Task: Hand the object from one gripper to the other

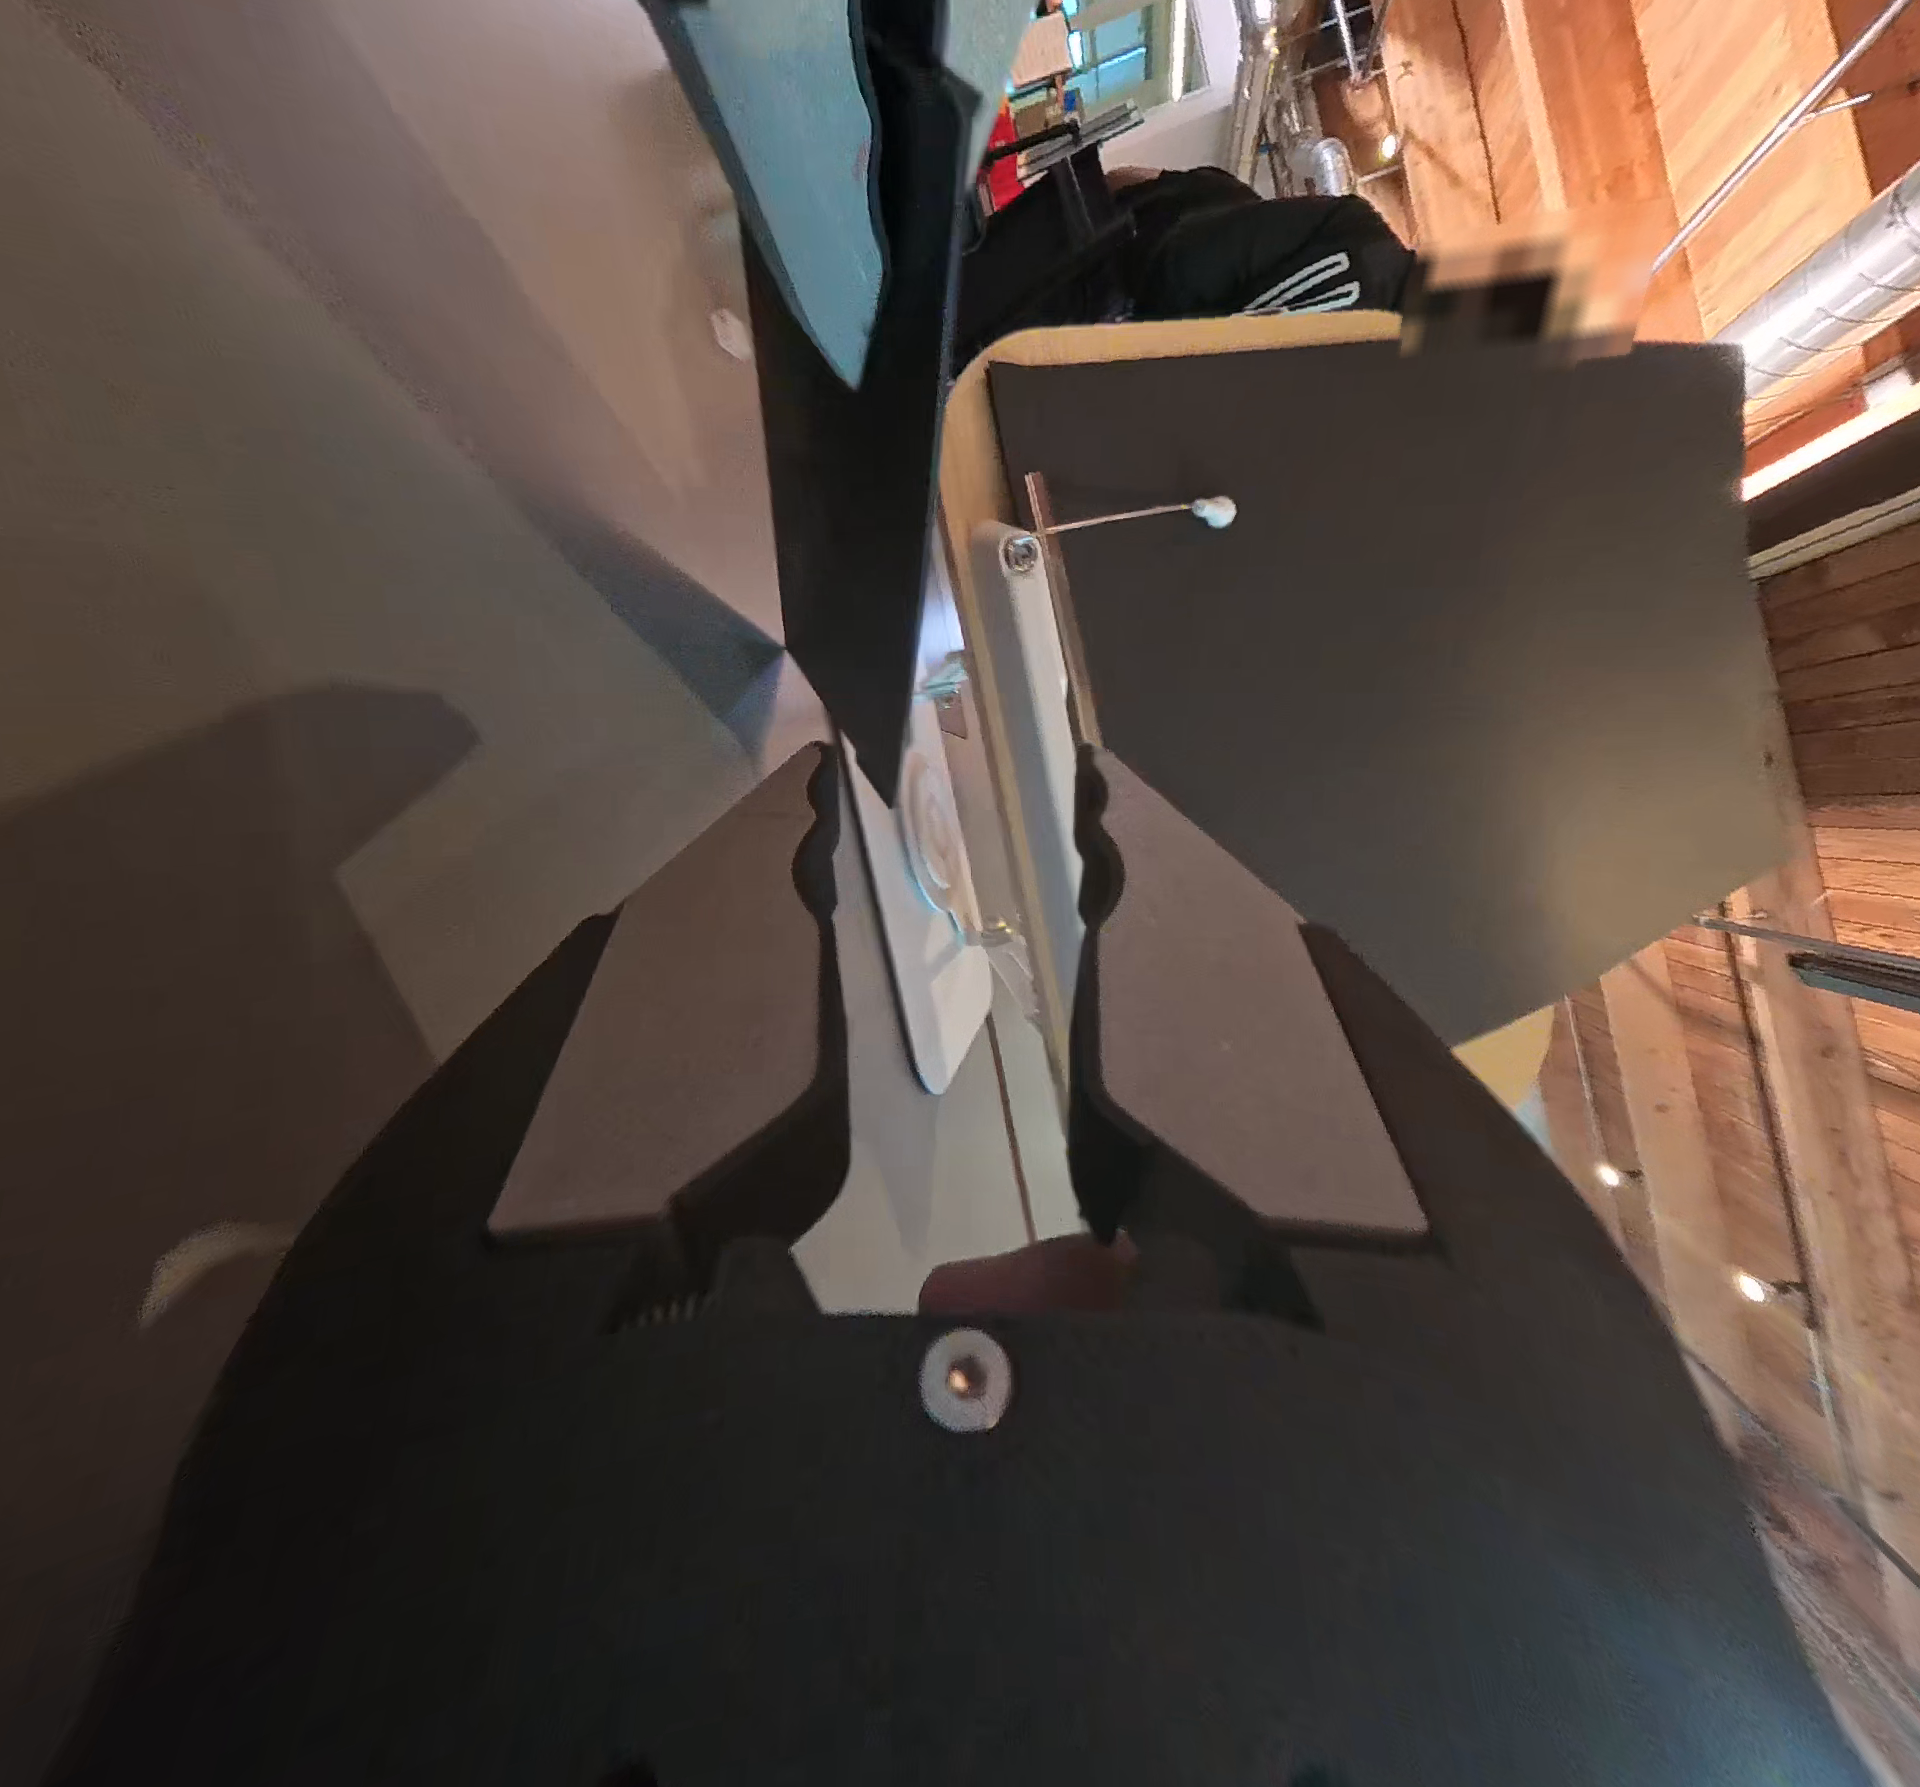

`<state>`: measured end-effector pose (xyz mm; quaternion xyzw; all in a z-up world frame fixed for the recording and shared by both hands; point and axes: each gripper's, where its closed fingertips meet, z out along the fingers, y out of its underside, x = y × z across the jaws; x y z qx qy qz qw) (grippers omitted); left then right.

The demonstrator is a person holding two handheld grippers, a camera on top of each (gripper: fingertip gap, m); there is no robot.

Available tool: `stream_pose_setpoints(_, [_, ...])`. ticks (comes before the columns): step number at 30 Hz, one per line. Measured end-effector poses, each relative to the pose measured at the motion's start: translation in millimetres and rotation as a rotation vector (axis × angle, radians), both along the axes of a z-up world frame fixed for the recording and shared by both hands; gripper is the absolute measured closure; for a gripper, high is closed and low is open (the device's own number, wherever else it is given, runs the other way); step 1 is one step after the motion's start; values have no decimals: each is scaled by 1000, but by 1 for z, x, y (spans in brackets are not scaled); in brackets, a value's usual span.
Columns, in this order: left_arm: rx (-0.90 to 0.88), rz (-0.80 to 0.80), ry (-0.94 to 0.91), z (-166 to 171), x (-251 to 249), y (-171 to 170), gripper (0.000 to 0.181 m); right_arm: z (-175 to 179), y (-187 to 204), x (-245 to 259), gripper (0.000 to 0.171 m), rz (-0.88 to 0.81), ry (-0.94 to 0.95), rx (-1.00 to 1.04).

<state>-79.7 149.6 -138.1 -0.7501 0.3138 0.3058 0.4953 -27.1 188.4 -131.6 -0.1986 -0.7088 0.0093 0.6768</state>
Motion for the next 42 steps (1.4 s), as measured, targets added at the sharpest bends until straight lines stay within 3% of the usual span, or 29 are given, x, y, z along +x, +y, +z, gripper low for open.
stream_pose_setpoints(6, [82,-248,249,8,56,-5,181,-7,-7,-4,128,20,-17,-62])
stream_pose_setpoints(9, [109,-280,322,11,74,-6,180,-9,-8,-3,131,33,-20,-42])
stream_pose_setpoints(11, [140,-297,330,12,81,-6,179,-9,-2,-2,171,6,-30,-33])
stream_pose_setpoints(14, [267,-283,230,30,80,-6,172,1,15,0,171,-91,-20,-107])
stream_pose_setpoints(18, [384,-200,80,58,58,-11,154,11,38,8,171,-156,25,-329])
stream_pose_setpoints(22, [440,-165,202,64,53,-14,151,27,42,17,171,-97,44,-681])
stream_pose_setpoints(25, [448,-138,306,65,55,-12,140,41,14,20,171,80,-11,-1003])
stream_pose_setpoints(30, [436,-122,545,50,45,-12,127,35,-1,31,171,171,-176,-1283])
stream_pose_setpoints(35, [344,-151,667,18,34,-19,125,39,-20,45,171,295,-338,-1568])
stream_pose_setpoints(39, [397,-171,693,24,46,-23,122,46,-44,57,171,446,-509,-1818])
stream_pose_setpoints(42, [461,-211,716,31,66,-25,120,39,-50,57,171,443,-588,-1928])
